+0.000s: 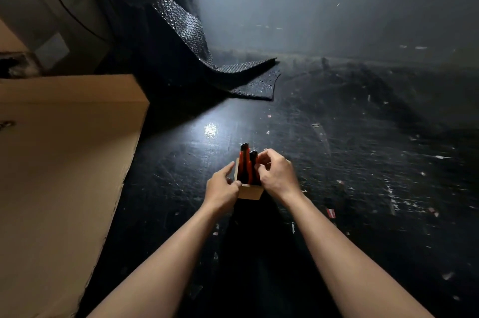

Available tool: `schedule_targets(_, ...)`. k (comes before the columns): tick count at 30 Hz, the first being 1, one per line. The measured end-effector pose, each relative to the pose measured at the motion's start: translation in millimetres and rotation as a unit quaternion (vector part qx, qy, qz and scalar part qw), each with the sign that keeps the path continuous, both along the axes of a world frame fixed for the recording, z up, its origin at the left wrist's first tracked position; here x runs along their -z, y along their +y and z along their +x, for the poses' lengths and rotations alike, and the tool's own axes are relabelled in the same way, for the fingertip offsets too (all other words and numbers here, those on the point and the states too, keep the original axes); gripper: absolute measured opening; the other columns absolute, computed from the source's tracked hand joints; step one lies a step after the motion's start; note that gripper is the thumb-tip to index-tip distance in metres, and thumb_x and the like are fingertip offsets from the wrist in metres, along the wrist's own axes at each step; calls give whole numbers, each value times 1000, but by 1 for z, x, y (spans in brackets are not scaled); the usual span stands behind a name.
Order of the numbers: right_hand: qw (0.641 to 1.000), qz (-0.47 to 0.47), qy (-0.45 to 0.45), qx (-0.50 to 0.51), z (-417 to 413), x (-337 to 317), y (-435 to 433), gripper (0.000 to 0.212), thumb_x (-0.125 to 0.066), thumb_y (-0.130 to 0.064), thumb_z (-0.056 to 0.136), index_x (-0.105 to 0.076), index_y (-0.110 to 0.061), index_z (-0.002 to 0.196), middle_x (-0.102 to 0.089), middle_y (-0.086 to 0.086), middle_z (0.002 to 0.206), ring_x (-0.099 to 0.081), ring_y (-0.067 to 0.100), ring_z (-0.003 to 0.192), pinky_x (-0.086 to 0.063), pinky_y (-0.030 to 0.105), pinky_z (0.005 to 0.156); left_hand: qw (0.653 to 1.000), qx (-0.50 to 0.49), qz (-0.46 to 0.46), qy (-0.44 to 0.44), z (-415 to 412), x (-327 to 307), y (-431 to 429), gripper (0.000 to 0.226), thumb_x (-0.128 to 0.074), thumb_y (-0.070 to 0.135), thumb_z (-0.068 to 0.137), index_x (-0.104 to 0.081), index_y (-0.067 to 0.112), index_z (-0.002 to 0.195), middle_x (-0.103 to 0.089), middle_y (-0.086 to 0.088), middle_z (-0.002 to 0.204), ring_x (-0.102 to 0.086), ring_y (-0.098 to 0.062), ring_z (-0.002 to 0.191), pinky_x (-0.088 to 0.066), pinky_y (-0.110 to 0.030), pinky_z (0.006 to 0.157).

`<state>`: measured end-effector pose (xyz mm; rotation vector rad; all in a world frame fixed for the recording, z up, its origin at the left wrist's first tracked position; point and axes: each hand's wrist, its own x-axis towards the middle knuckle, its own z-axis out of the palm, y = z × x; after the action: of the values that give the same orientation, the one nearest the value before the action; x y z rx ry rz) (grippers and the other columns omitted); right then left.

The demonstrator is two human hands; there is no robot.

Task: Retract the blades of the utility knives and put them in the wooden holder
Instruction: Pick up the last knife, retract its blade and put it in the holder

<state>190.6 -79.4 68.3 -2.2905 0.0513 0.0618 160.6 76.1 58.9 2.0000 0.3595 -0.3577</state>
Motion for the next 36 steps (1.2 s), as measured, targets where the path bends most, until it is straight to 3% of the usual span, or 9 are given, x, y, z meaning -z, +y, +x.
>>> schedule_targets(3, 1000, 6, -18, 2, -2, 3, 0, 11, -65, -10, 91, -71, -13, 100, -77, 4, 98, -71, 20, 90, -58, 33, 80, 1000, -7, -17, -3, 1, 1, -2, 67, -64, -4, 88, -52, 22, 148, -60, -3, 148, -62, -22, 130, -45, -35, 111)
schedule_targets(7, 999, 6, -26, 22, -8, 5, -2, 12, -65, -9, 90, -71, -13, 99, -78, 4, 97, -71, 20, 90, -59, 36, 80, 1000, -10, -19, -3, 0, 1, -4, 66, -63, -6, 88, -53, 23, 147, -60, -2, 148, -59, -23, 135, -41, -38, 117)
schedule_targets(15, 999, -14, -6, 52, -13, 2, -3, 10, -60, -12, 87, -68, -15, 94, -77, 10, 88, -71, 31, 84, -56, 40, 70, 1000, -17, 15, -17, -5, -6, -12, 58, -59, -4, 91, -57, 20, 144, -63, 1, 143, -55, -18, 138, -35, -26, 115)
schedule_targets(18, 999, -6, -25, 35, -15, 3, 1, 17, -65, -19, 89, -69, -20, 106, -77, 8, 94, -71, 28, 86, -57, 38, 73, 1000, -19, 16, -16, -7, -7, -14, 62, -57, -5, 89, -60, 25, 143, -67, 4, 139, -58, -16, 134, -37, -22, 110)
schedule_targets(24, 999, 13, -34, 28, -9, 7, 3, 3, -68, -19, 91, -71, -21, 93, -75, 4, 84, -69, 25, 77, -55, 37, 67, 999, -43, 26, -11, -10, -4, -15, 59, -57, 3, 88, -58, 21, 144, -65, 0, 141, -62, -18, 129, -43, -20, 102)
schedule_targets(27, 999, 29, -27, 35, -10, 8, -2, 8, -66, -16, 92, -72, -21, 91, -76, 2, 79, -69, 21, 72, -56, 35, 66, 999, -41, 17, -20, -10, -2, -17, 61, -54, 2, 87, -61, 30, 141, -70, 3, 136, -64, -19, 125, -43, -20, 94)
schedule_targets(32, 998, 36, -42, 43, -10, 11, 1, 7, -67, -25, 91, -73, -25, 95, -78, -2, 82, -72, 19, 77, -57, 36, 66, 999, -53, 0, -9, -7, 0, -14, 64, -58, 1, 85, -59, 27, 143, -65, 4, 142, -60, -15, 130, -41, -18, 99)
schedule_targets(36, 999, -9, -39, 23, -4, 5, 8, 7, -66, -28, 92, -70, -22, 92, -78, 4, 86, -70, 25, 78, -56, 37, 65, 999, -53, -7, -9, -7, 3, -13, 64, -60, 3, 83, -60, 30, 142, -65, 5, 141, -61, -13, 130, -44, -24, 105)
